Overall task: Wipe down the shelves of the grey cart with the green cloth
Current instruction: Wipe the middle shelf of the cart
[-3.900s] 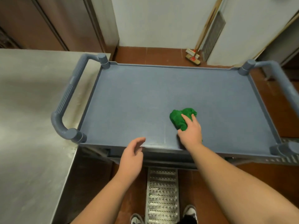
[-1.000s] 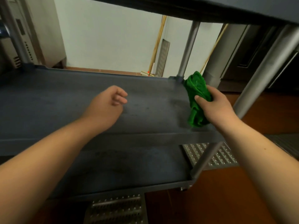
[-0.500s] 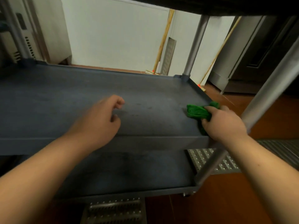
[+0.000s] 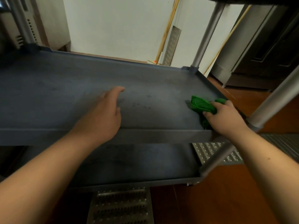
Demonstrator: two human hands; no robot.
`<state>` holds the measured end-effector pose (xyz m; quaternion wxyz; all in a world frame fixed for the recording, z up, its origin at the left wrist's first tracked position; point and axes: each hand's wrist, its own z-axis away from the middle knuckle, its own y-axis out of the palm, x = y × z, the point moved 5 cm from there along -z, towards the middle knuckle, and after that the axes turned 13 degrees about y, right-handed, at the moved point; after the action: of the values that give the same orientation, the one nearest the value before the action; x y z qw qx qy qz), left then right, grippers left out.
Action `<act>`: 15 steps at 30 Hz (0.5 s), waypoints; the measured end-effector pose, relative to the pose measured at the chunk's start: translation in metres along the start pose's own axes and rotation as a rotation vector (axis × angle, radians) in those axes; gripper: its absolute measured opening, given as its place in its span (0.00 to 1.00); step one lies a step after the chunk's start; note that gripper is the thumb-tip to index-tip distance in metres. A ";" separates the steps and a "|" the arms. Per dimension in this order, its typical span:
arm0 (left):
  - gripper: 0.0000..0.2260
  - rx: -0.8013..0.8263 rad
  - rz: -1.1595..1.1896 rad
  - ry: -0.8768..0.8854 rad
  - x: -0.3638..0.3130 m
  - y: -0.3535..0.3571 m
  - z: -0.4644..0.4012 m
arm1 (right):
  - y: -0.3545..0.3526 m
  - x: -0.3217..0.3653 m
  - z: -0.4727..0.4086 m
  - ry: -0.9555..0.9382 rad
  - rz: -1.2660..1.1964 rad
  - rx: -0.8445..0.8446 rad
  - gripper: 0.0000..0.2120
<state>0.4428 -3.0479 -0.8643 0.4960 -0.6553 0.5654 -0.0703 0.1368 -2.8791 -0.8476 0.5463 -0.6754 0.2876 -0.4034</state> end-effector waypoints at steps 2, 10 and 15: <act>0.24 -0.021 0.003 0.000 0.000 -0.001 0.002 | 0.006 0.023 0.014 -0.060 -0.025 0.013 0.23; 0.29 0.009 -0.109 -0.030 0.004 0.001 -0.001 | 0.006 0.052 0.027 -0.159 -0.021 0.067 0.24; 0.24 -0.024 -0.047 -0.021 0.004 0.000 0.002 | -0.010 -0.025 -0.009 0.088 0.007 -0.011 0.23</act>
<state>0.4455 -3.0499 -0.8665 0.4922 -0.6751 0.5453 -0.0684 0.1158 -2.8609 -0.8433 0.5308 -0.6588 0.3160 -0.4293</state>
